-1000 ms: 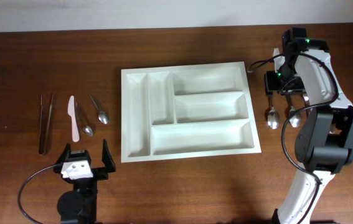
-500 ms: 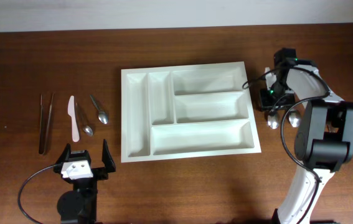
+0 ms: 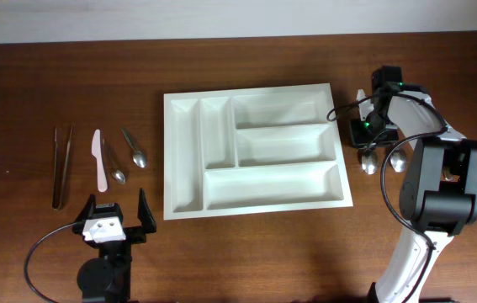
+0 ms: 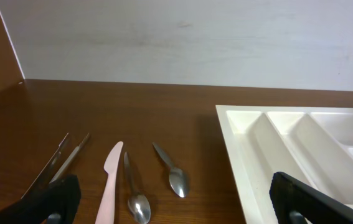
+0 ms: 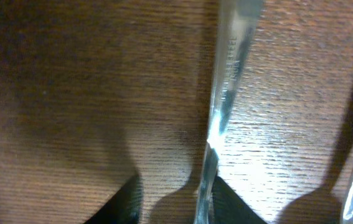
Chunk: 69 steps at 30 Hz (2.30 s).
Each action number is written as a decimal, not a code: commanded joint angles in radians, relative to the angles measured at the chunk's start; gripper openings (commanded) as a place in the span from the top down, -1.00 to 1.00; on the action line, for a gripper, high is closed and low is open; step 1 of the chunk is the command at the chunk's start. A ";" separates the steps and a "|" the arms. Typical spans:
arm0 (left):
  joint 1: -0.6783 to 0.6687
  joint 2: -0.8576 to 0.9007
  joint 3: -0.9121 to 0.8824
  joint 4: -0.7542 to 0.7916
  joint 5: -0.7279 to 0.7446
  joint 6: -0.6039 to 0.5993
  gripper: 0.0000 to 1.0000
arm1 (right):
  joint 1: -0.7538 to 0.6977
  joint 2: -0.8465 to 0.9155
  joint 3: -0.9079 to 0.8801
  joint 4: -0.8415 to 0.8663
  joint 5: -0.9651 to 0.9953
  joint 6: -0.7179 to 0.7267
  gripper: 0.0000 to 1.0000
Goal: Pack container
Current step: 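Move the right gripper to the right-side spoon and grasp it, then carry the spoon over the tray and release it in the middle compartment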
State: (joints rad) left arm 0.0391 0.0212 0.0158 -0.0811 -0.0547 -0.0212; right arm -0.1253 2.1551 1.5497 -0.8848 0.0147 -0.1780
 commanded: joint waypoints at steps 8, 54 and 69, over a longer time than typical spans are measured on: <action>0.003 -0.008 -0.006 0.002 0.014 0.015 -0.98 | -0.101 0.030 -0.035 -0.017 0.023 0.028 0.91; 0.003 -0.008 -0.006 0.002 0.014 0.015 -0.98 | 0.303 -0.009 0.715 -0.641 -0.446 -0.827 0.92; 0.003 -0.008 -0.006 0.002 0.014 0.015 -0.98 | 0.327 -0.006 0.455 -0.497 -0.347 -1.049 0.92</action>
State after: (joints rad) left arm 0.0391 0.0212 0.0158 -0.0811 -0.0547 -0.0212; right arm 0.2035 2.1628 2.0747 -1.4303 -0.3458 -1.1908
